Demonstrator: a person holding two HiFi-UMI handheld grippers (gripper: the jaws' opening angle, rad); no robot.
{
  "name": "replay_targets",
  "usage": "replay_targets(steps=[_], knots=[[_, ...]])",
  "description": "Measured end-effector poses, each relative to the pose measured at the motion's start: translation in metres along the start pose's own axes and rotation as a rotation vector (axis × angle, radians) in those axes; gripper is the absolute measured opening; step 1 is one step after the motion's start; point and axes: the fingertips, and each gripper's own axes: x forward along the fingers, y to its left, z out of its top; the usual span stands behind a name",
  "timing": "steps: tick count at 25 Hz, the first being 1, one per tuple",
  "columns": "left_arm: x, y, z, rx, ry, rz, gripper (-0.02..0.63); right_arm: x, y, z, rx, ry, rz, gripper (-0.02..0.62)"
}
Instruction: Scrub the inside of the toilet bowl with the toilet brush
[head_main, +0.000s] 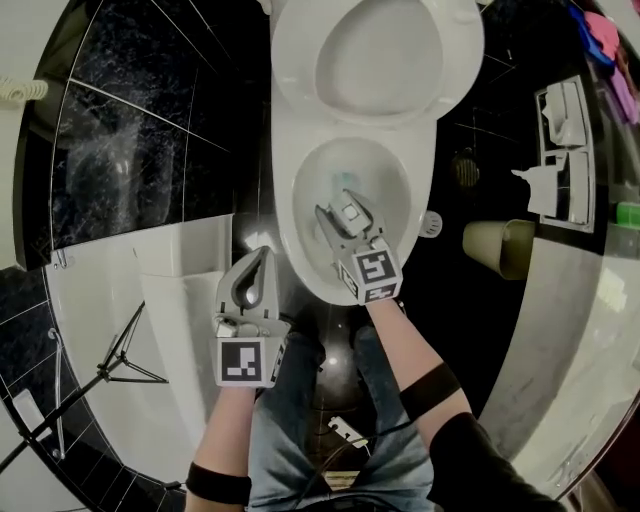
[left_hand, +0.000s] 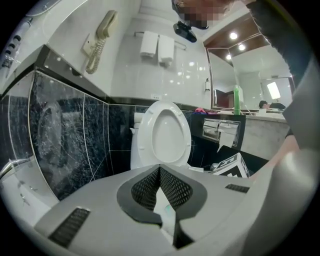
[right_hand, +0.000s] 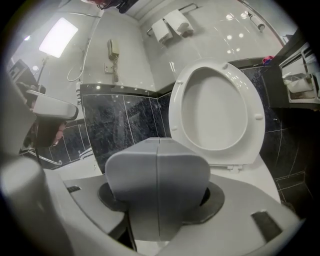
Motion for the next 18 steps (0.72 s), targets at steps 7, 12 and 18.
replay_targets(steps=[7, 12, 18], knots=[[-0.004, 0.024, -0.01, -0.001, -0.023, 0.033, 0.0, 0.041, 0.007, 0.014, -0.033, -0.042, 0.01, 0.253], [0.001, 0.029, -0.017, -0.005, -0.029, 0.047, 0.0, 0.063, -0.017, 0.034, -0.008, -0.104, -0.022, 0.253], [0.017, 0.025, -0.018, 0.009, -0.06, 0.061, 0.0, 0.088, -0.039, 0.067, -0.02, -0.166, -0.025, 0.253]])
